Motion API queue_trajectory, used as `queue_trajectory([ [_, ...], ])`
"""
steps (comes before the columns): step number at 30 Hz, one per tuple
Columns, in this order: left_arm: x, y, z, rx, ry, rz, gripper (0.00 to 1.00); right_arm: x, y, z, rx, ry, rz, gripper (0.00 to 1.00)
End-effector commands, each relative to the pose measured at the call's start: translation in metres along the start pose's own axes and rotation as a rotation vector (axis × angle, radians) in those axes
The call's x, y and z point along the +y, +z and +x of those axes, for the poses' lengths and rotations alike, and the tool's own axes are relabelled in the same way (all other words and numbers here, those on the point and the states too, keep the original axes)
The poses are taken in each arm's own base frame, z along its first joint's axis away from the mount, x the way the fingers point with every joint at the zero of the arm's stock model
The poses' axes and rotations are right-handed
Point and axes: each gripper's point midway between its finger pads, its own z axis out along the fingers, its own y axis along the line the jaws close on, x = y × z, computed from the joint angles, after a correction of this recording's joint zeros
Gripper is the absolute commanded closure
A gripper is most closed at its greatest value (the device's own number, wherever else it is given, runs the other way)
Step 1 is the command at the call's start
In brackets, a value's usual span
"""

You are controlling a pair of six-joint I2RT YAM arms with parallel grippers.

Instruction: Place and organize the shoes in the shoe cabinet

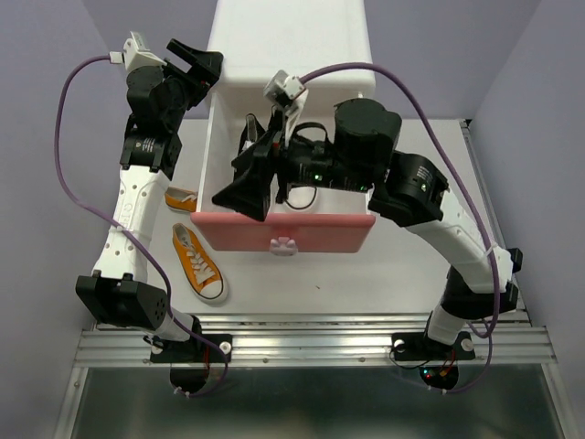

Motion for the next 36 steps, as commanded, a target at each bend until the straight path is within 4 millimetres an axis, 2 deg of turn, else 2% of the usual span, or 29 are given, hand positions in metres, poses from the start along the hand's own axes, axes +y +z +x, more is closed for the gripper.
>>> queue_trajectory([
  [1,0.142,-0.019,0.091,0.332,0.158,-0.440,0.05,0.048,-0.005,0.036,0.136,-0.054,-0.188,0.00],
  [2,0.144,-0.019,0.091,0.332,0.158,-0.442,0.05,0.046,-0.001,0.053,0.190,-0.059,-0.177,0.00],
  [5,0.144,-0.019,0.092,0.331,0.153,-0.443,0.05,0.050,-0.008,0.096,0.337,-0.118,-0.138,0.00],
  [7,0.146,-0.019,0.093,0.332,0.152,-0.444,0.05,0.054,-0.012,0.115,0.391,-0.167,-0.110,0.00],
  [11,0.146,-0.019,0.093,0.333,0.152,-0.445,0.05,0.059,-0.016,0.138,0.462,-0.206,-0.112,0.00],
  [14,0.146,-0.019,0.093,0.333,0.156,-0.444,0.05,0.066,-0.025,0.175,0.593,-0.215,-0.134,0.00],
  [16,0.146,-0.020,0.092,0.333,0.161,-0.442,0.05,0.068,-0.031,0.191,0.642,-0.231,-0.119,0.00],
  [17,0.146,-0.020,0.092,0.333,0.162,-0.442,0.05,0.074,-0.035,0.200,0.661,-0.250,-0.121,0.00],
  [18,0.146,-0.020,0.093,0.335,0.164,-0.442,0.05,0.062,-0.037,0.211,0.693,-0.252,-0.062,0.00],
  [19,0.146,-0.020,0.093,0.335,0.165,-0.442,0.05,0.062,-0.040,0.217,0.708,-0.246,-0.043,0.00],
  [22,0.147,-0.022,0.093,0.337,0.170,-0.442,0.05,0.045,-0.048,0.225,0.726,-0.208,0.076,0.00],
  [23,0.148,-0.022,0.094,0.340,0.170,-0.444,0.05,0.045,-0.051,0.226,0.727,-0.204,0.096,0.00],
  [25,0.148,-0.023,0.094,0.339,0.177,-0.441,0.05,0.040,-0.057,0.220,0.709,-0.188,0.139,0.00],
  [28,0.151,-0.024,0.096,0.347,0.182,-0.447,0.05,0.033,-0.066,0.230,0.728,-0.174,0.175,0.00],
  [30,0.152,-0.023,0.097,0.349,0.182,-0.449,0.05,0.020,-0.069,0.238,0.746,-0.187,0.235,0.00],
  [33,0.150,-0.021,0.095,0.346,0.182,-0.446,0.05,-0.001,-0.069,0.232,0.708,-0.255,0.335,0.00],
  [36,0.147,-0.018,0.092,0.342,0.191,-0.439,0.05,-0.016,-0.062,0.217,0.650,-0.343,0.401,0.00],
])
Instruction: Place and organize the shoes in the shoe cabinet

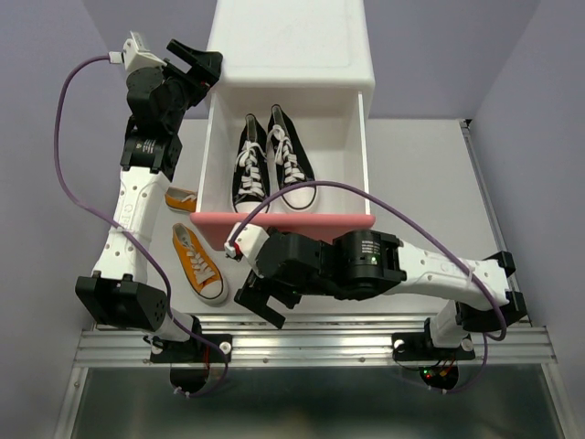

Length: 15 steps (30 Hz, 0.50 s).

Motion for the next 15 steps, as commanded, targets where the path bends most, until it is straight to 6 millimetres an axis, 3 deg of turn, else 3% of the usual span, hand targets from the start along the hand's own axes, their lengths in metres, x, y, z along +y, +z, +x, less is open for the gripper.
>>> queue_trajectory([
  [1,0.144,-0.020,0.096,0.366,0.176,-0.445,0.05,-0.038,-0.004,-0.031,-0.126,-0.013,0.201,0.00],
  [3,0.142,-0.018,0.094,0.363,0.179,-0.442,0.05,-0.050,-0.002,-0.041,-0.142,0.011,0.240,0.00],
  [10,0.141,-0.023,0.093,0.366,0.184,-0.442,0.05,-0.128,-0.009,-0.080,-0.258,0.104,0.417,0.00],
  [15,0.144,-0.029,0.096,0.373,0.187,-0.447,0.06,-0.147,-0.023,-0.103,-0.330,0.105,0.494,0.00],
])
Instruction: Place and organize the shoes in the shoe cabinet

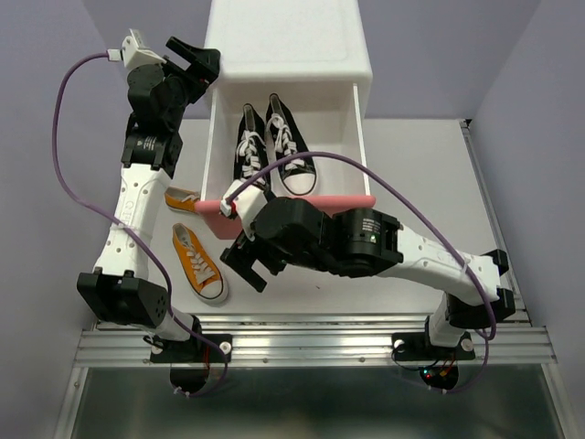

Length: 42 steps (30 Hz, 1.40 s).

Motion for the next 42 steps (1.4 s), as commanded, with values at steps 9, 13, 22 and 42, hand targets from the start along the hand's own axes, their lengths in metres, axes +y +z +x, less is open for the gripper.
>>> queue_trajectory([
  [9,0.141,-0.036,0.106,0.396,0.161,-0.426,0.06,-0.137,-0.020,-0.056,-0.211,0.144,0.549,0.00],
  [13,0.141,-0.035,0.106,0.393,0.158,-0.424,0.06,-0.146,-0.021,-0.070,-0.264,0.200,0.601,0.00],
  [22,0.136,-0.036,0.109,0.412,0.153,-0.399,0.06,-0.161,-0.039,-0.108,-0.405,0.272,0.664,0.00],
  [42,0.136,-0.037,0.113,0.419,0.152,-0.377,0.06,-0.292,0.039,-0.112,-0.482,0.331,0.714,0.00],
])
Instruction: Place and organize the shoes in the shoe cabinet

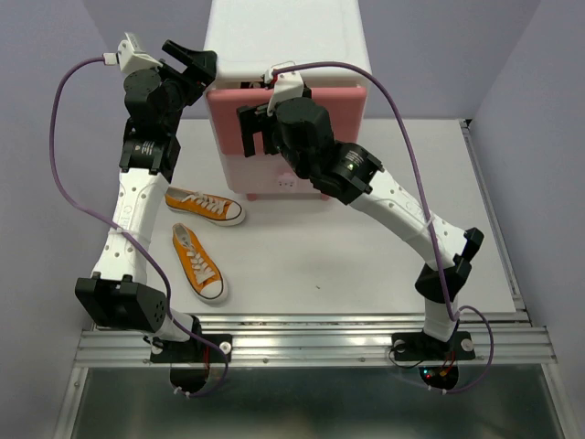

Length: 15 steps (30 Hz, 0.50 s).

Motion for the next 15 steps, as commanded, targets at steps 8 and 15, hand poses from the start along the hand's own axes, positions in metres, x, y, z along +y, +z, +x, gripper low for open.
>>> queue_trajectory([
  [8,0.130,-0.040,0.118,0.436,0.152,-0.363,0.06,-0.084,0.070,-0.033,-0.145,0.026,0.147,0.00],
  [15,0.130,-0.043,0.117,0.430,0.152,-0.360,0.06,-0.033,-0.002,-0.083,-0.281,0.054,-0.269,0.00],
])
